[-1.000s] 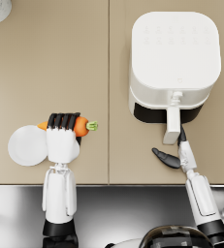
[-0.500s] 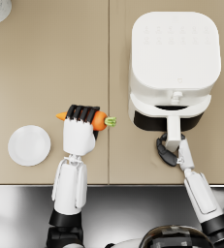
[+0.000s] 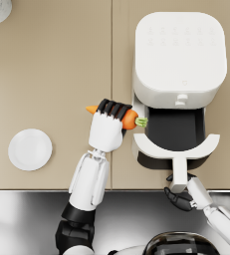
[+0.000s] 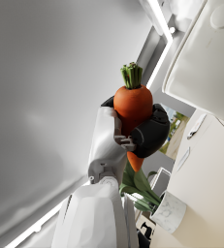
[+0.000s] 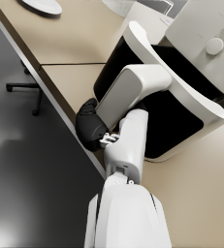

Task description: Pick up the carrot and place it into the air fryer

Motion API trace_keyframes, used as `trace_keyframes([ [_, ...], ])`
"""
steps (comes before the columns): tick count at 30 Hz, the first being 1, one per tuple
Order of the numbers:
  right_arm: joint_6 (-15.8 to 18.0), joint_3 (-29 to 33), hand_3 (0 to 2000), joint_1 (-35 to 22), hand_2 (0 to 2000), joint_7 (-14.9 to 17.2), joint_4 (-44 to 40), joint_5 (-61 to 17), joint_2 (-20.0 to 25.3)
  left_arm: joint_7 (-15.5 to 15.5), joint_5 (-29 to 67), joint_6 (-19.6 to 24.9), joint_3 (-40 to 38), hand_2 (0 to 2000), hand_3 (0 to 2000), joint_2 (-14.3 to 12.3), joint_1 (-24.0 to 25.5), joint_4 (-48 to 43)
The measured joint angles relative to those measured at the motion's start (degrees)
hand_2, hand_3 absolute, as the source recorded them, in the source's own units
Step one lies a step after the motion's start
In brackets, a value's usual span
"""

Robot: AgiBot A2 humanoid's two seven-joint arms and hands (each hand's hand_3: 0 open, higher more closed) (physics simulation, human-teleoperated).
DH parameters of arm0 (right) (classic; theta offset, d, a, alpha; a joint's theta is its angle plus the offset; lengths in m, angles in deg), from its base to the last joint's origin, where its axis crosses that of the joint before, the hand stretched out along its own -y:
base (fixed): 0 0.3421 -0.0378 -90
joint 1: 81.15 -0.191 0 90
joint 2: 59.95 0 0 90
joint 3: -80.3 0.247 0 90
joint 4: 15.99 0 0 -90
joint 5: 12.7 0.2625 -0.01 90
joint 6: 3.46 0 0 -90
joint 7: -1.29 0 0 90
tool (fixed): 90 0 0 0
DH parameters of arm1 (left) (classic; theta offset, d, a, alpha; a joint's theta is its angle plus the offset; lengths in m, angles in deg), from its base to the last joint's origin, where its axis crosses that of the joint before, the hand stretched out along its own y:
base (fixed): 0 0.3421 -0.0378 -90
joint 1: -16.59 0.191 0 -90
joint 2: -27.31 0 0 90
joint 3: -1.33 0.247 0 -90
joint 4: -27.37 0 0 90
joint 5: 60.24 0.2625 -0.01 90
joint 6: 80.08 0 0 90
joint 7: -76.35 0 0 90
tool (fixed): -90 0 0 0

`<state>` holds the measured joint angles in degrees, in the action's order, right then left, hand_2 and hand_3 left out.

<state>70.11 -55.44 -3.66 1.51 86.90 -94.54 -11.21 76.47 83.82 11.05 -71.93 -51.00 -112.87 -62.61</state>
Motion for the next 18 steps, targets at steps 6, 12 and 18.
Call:
trace_keyframes([
  [6, -2.44, 0.7, 2000, 7.0, 2000, 0.33, 5.19, 0.1, -1.71, 0.01, 0.01, 0.08, 9.26, 2000, 2000, -4.25, -3.63, 5.18],
  [12, 4.91, 1.86, 2000, 8.28, 2000, -0.22, 7.03, 0.17, -4.23, 0.0, 0.03, 0.12, 19.3, 2000, 2000, -6.74, -4.52, 9.1],
  [18, 8.27, 2.37, 2000, 8.29, 2000, -0.45, 7.33, 0.17, -5.01, -0.01, 0.06, 0.07, 26.04, 0, 1347, -9.04, -5.13, 16.54],
])
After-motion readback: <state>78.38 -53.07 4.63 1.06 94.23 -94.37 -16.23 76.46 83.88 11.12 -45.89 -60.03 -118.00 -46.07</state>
